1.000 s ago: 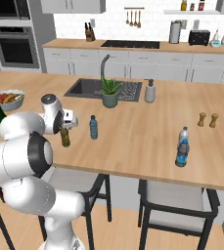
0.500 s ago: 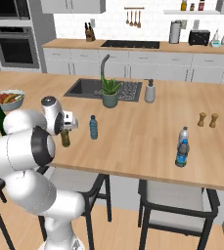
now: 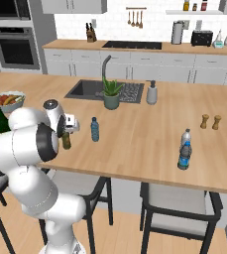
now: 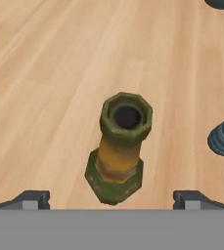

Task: Move the plastic bottles in the middle to the plastics group, and the glass bottles in the middle to the glass group.

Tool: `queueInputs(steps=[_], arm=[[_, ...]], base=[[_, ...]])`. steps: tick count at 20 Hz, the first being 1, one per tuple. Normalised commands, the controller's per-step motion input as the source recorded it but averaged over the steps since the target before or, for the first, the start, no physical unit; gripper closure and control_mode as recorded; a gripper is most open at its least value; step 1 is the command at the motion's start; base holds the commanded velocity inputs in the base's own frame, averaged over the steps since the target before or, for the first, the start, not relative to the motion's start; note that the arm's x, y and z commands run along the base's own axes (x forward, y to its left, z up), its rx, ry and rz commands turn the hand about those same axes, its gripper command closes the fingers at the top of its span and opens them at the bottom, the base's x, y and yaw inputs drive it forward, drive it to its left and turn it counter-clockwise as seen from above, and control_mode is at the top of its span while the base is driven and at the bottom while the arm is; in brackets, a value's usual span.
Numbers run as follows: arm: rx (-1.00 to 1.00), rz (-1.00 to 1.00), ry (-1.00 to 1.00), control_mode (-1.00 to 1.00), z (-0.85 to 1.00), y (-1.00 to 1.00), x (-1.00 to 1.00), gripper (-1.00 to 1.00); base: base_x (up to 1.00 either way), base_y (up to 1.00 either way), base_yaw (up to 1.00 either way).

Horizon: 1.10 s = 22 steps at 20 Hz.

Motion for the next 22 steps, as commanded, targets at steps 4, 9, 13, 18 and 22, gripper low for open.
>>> queueInputs(steps=[4, 9, 13, 18, 22], arm=[[0.0, 0.0, 0.0, -1.0, -0.06, 0.0, 0.2, -1.0], [0.0, 0.0, 0.0, -1.0, -0.01, 0.0, 0.13, -1.0], [0.0, 0.0, 0.0, -1.0, -0.07, 0.0, 0.0, -1.0], [0.0, 0.0, 0.0, -1.0, -0.15, 0.0, 0.05, -1.0], [0.0, 0.0, -0.01, -1.0, -0.08, 0.0, 0.03, -1.0]], base=[[0.0, 0.0, 0.0], [0.0, 0.0, 0.0], [0.0, 0.0, 0.0], [0.0, 0.0, 0.0], [0.0, 0.0, 0.0]])
